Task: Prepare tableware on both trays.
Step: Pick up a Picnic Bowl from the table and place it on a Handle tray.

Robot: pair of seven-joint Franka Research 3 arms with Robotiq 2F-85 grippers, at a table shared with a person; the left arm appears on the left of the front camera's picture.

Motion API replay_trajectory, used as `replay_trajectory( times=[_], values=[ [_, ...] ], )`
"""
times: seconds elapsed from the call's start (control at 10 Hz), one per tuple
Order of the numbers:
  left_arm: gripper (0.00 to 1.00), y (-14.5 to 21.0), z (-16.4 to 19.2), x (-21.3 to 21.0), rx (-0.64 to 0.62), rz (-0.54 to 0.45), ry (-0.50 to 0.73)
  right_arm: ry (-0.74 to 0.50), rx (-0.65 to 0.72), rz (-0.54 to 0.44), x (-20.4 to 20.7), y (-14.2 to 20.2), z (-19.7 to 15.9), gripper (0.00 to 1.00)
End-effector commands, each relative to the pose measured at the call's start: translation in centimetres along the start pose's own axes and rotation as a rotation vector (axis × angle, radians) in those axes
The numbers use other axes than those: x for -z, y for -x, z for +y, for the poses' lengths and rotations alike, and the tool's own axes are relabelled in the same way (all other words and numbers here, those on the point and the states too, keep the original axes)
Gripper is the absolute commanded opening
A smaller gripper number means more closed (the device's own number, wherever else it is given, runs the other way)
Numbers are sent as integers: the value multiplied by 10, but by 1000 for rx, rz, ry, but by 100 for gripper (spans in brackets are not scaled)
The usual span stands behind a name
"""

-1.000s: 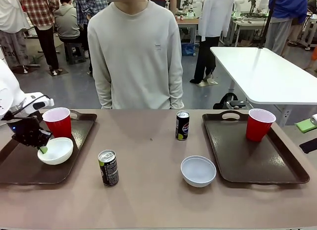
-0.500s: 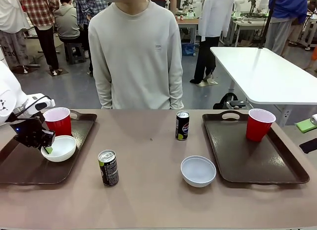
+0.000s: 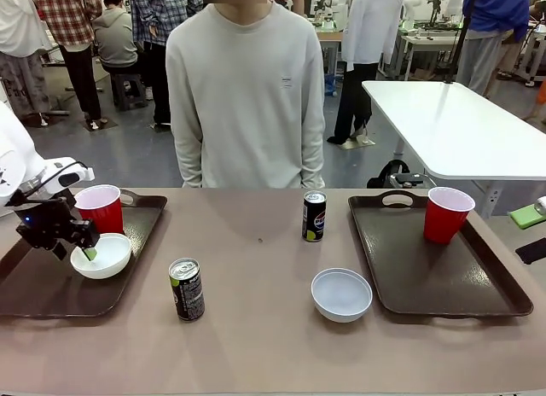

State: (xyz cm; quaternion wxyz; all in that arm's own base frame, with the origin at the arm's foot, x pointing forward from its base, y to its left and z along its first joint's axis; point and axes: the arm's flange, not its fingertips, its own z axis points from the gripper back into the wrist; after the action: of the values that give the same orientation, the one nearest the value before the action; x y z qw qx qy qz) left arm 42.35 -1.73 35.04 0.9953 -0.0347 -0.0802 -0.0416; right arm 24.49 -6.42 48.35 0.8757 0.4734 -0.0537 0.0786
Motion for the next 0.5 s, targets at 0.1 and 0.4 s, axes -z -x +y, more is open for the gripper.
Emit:
replay_trajectory(
  times=[0.1, 0.4],
  values=[
    [100, 59, -8, -31, 50, 20, 34, -31, -19, -9, 0, -2, 0, 100],
    [100, 77, -12, -82, 108, -11, 34, -31, -19, -9, 0, -2, 0, 100]
  ],
)
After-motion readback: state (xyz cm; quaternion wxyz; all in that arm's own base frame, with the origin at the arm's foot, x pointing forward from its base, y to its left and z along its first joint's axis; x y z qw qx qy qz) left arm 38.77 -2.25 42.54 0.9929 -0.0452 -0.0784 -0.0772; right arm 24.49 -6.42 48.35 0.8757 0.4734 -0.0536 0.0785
